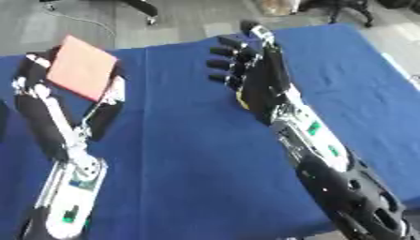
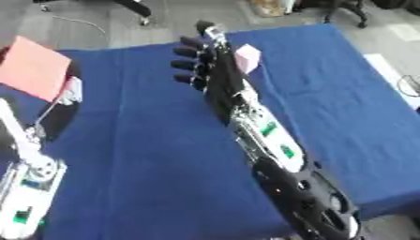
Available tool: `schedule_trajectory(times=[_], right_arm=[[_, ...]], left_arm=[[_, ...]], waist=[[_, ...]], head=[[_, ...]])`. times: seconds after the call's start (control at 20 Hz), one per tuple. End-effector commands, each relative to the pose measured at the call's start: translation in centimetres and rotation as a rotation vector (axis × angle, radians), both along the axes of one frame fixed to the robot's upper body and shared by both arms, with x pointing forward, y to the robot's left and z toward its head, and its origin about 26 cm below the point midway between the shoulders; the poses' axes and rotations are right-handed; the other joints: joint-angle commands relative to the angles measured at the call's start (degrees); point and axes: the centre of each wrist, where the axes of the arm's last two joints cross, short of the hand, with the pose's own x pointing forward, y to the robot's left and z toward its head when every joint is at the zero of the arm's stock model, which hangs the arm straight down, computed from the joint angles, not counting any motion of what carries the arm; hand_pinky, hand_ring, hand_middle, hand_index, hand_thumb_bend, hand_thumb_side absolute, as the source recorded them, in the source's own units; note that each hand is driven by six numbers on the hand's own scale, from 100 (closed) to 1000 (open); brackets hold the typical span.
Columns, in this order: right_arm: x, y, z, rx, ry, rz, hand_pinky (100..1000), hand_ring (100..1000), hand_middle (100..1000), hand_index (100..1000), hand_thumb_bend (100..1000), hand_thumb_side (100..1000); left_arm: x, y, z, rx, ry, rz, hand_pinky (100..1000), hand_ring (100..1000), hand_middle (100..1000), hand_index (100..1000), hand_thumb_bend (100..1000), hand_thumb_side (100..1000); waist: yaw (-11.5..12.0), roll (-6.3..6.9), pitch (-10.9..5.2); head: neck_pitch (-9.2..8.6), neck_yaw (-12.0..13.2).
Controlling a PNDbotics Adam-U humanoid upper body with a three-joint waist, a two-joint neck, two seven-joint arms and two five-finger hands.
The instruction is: Pick up the objects with one hand, pass them to the other hand, and then place them into the box on the other side of the table.
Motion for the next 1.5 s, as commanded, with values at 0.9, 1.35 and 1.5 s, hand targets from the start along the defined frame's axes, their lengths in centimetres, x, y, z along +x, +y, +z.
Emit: schedule_trajectory(times=[0.9, 1.35, 1.5], right_arm=[[1.2, 0.3, -4.7, -0.091, 0.102, -0.093, 727, 708, 655, 820, 100, 886], [1.2, 0.4, -4.9, -0.105, 0.113, -0.08, 724, 702, 645, 818, 100, 889], [1.2, 0.4, -5.0, -0.107, 0.114, -0.08, 724, 699, 641, 818, 100, 889]], left_arm=[[-1.6, 24.7, 1.9, 0.313, 1.136, 0.601, 662, 569, 492, 575, 324, 100], [-0.7, 28.3, 2.1, 0.323, 1.542, 0.594, 896, 779, 775, 937, 974, 384], [-0.8, 27.8, 3.5, 0.354, 1.504, 0.638, 902, 806, 807, 959, 1000, 489]], waist=[[-0.23, 3.39, -2.86], [-0.6, 3.5, -2.86], [-0.54, 3.59, -2.82]], head=[[-0.12, 16.79], [-0.12, 17.26], [-0.12, 16.94]])
